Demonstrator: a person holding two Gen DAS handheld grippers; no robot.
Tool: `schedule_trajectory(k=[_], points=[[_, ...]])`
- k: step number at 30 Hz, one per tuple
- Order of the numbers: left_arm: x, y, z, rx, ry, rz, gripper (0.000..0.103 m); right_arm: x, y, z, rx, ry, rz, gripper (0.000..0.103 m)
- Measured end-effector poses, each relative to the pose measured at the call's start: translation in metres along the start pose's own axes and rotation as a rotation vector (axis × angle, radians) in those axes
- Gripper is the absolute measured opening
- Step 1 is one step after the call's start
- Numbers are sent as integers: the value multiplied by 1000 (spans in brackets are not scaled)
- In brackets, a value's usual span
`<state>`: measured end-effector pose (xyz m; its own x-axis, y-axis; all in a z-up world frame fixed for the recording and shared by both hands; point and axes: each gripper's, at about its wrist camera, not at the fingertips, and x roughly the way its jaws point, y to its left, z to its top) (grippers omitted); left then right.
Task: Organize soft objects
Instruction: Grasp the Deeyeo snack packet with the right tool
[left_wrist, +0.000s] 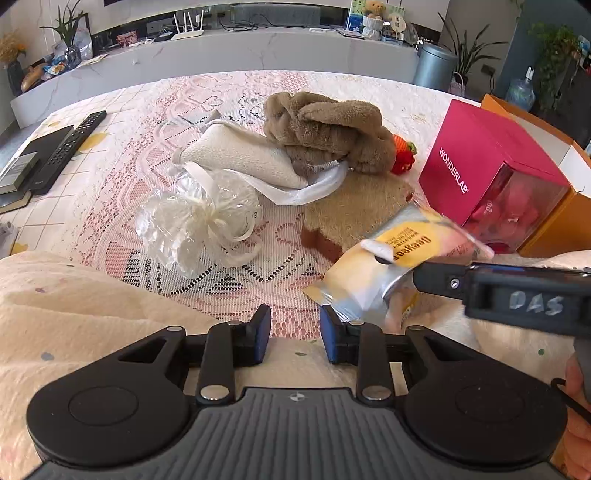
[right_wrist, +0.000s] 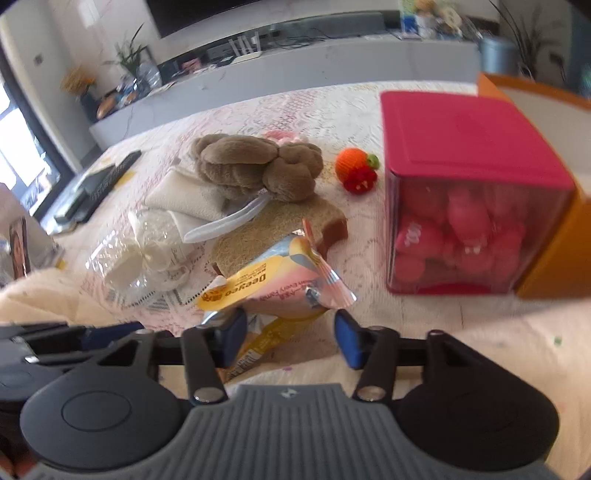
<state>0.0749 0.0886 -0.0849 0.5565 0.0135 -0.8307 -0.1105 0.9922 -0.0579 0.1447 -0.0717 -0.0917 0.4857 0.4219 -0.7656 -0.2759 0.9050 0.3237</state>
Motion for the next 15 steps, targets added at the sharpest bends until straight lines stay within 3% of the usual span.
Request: schedule_trajectory(k=[4,6,15], points=[[1,-1,-1,7,4,2,33,-3,-9,-3,106,8,84,71],[2,-2,0,5,5,-3,33,0,-7,-3,116,18,98,80],[3,1,0,-15,-1,-9,32,19,3,-7,87,68,9,79]])
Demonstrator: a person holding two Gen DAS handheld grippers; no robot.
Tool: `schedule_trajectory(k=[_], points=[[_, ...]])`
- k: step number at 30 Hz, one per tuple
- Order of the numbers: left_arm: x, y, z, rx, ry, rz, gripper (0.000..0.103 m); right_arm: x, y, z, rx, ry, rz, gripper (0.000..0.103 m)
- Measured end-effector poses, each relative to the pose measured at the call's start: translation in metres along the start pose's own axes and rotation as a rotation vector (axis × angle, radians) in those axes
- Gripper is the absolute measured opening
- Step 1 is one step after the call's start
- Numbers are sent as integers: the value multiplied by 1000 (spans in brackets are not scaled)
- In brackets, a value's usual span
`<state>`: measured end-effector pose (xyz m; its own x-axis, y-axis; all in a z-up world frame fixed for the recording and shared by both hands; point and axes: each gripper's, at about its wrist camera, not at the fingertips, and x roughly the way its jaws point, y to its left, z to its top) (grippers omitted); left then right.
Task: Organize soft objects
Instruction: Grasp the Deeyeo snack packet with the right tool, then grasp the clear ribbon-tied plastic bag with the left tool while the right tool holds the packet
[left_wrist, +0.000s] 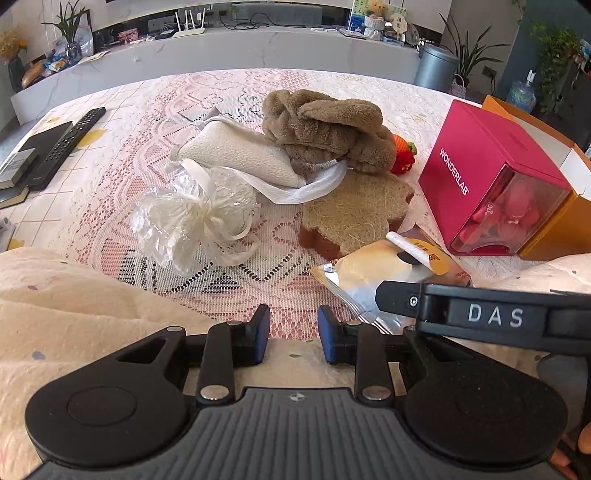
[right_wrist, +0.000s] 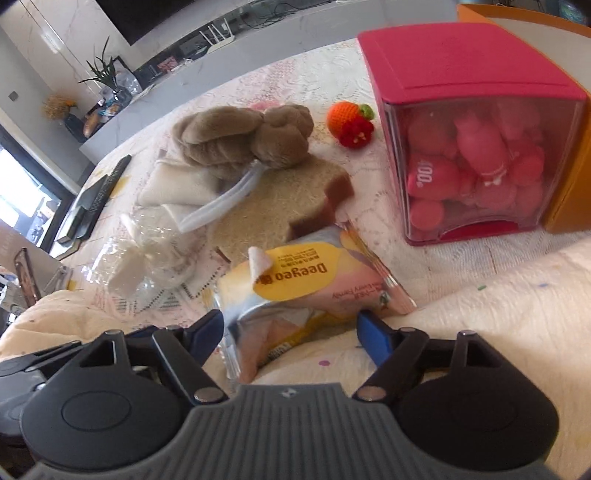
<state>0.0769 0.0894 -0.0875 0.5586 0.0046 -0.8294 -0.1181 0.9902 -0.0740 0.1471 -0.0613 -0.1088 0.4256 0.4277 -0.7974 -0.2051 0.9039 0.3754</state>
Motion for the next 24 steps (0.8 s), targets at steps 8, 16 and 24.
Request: schedule_trajectory(k=[8,16,24], points=[[-1,4,0,-36,-18,-7,24,-6,-4,5,-23,-20,-65,89],[2,6,4,-76,-41,-80,19,-17,-36,2,206,20,18,88],[8,-3,2,-36,-12,-71,19,-2,-34,6,282,-13,66,78]])
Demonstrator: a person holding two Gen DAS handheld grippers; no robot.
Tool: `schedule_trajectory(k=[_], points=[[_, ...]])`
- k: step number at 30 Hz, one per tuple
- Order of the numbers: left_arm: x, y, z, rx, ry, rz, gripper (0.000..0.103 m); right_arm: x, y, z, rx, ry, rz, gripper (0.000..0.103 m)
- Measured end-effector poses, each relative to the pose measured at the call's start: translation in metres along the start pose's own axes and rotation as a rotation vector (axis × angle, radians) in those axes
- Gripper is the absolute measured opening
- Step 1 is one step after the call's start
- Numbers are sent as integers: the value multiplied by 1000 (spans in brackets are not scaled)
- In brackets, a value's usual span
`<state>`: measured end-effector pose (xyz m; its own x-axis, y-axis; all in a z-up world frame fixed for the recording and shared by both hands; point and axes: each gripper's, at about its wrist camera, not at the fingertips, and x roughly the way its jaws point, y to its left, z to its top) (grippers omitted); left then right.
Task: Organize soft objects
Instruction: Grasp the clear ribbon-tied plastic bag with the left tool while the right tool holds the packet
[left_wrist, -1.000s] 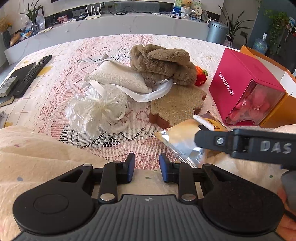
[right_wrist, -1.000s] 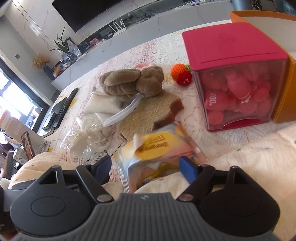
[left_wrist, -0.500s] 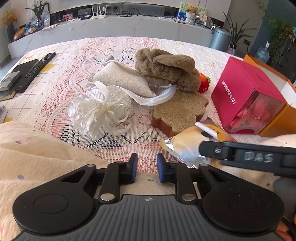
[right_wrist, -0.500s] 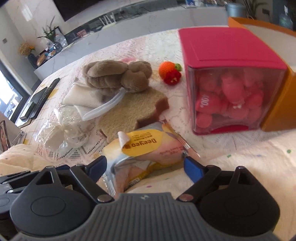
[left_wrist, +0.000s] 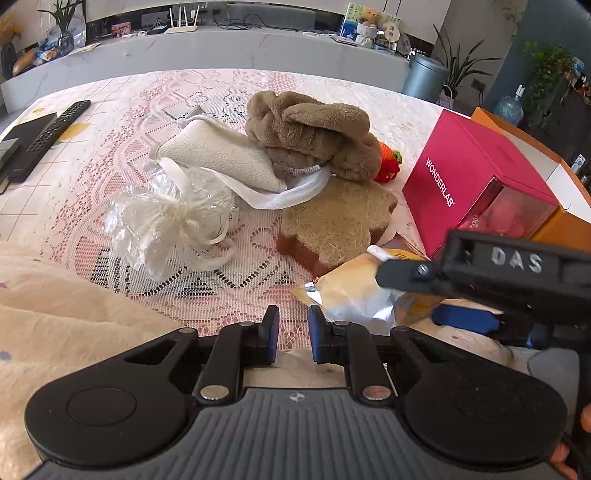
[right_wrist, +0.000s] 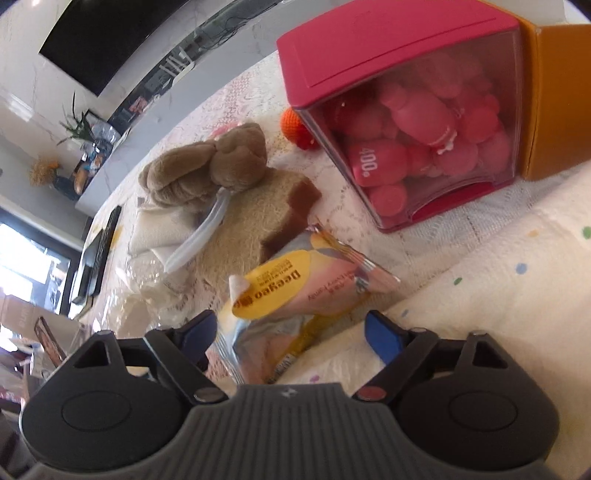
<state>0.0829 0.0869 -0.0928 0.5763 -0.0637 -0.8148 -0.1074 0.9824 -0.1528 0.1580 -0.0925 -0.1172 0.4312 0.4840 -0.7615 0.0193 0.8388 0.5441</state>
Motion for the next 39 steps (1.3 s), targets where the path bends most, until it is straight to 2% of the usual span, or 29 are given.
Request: schedule_trajectory(k=[4,5,7,8,10,16,21,23,25,31,36,39], points=[[0,-1,0,7,4,8,19,10,8,-2,2,-27,-29,66],[0,-1,0,6,3,7,19,11,10,-3,-15,-43,-49,58],[-1,0,-1,1,-4,3,18,12,13,-6,-45,-65,-72,50],[-3,0,-1,-2,-12,1,18,10,15,-7,-58,-73,-82,44],[-8,0,-1,-9,-34,-2,18,5,16,-8,-92,-89,-112,23],[-35,2,4,-4,-136,37,19,-24,28,-13,-212,-144,-90,18],[-48,7,24,101,-161,110,28,-42,47,-12,-332,-187,-74,17],[-51,14,34,126,-175,131,34,-49,55,-13,-371,-206,-64,17],[-50,24,43,148,-172,144,48,-52,63,-12,-408,-223,-49,17],[-16,44,70,205,-26,166,57,-27,68,7,-419,-164,-2,17],[15,51,76,227,102,183,65,-5,73,14,-436,-145,-26,17],[27,56,74,216,153,220,66,4,67,13,-427,-117,-38,17]])
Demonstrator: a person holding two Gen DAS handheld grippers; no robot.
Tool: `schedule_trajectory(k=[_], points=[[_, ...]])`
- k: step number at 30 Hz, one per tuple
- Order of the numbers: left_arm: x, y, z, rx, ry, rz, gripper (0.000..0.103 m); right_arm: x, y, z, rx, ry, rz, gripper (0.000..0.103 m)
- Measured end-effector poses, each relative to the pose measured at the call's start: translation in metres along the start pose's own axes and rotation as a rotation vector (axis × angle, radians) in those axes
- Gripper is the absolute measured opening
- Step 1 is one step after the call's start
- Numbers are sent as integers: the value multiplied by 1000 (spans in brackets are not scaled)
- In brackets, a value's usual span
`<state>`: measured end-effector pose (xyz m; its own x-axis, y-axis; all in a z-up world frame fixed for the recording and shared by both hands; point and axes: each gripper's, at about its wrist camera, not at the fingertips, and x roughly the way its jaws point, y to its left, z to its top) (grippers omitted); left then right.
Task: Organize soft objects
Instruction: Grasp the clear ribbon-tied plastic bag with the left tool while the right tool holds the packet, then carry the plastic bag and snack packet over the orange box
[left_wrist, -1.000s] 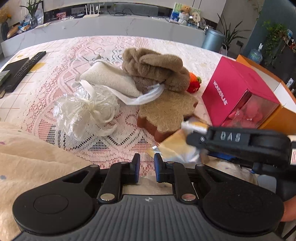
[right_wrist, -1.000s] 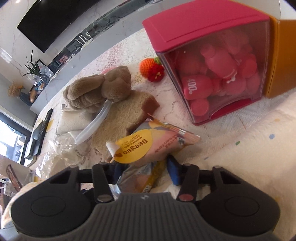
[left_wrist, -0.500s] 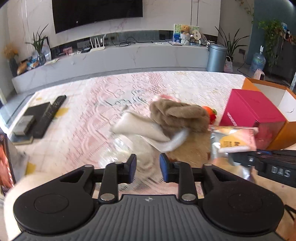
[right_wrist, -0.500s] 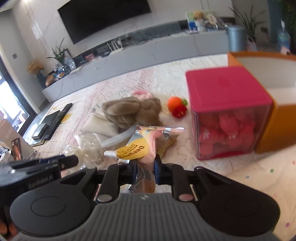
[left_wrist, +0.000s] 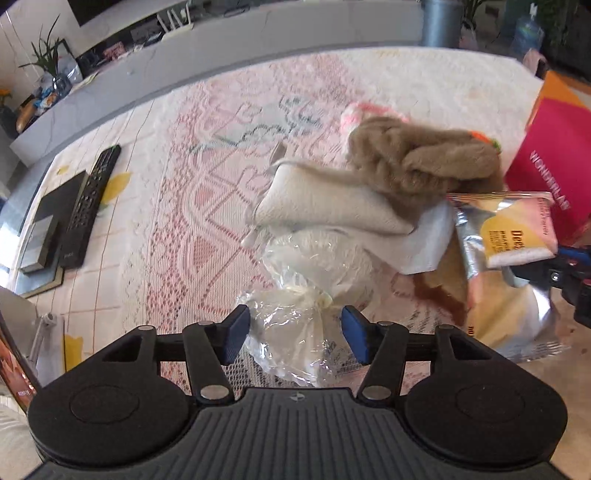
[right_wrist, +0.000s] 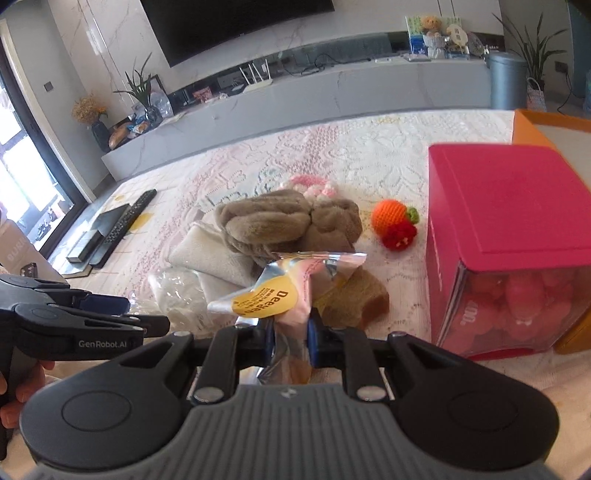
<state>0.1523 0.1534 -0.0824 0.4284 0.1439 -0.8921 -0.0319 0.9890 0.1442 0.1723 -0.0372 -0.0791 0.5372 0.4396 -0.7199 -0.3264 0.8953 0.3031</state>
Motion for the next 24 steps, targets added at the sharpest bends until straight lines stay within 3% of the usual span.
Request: schedule_trajectory(k=[2,5,11,17,24], points=[[6,4,0,-28,28,15,64,3,0,-3,-4,-2,-4,17],[12,12,2,-84,66,24,54,5,1,-3,-15,-7,-5,17],[6,13,2,-117,56,32,44,5,1,-4,-19,-12,-8,17],[-21,16,0,-172,-30,18,41,-3,3,-3,-37,-16,7,16],[-63,4,-19,-288,-136,-117,41,-33,12,-3,-95,-66,41,16]])
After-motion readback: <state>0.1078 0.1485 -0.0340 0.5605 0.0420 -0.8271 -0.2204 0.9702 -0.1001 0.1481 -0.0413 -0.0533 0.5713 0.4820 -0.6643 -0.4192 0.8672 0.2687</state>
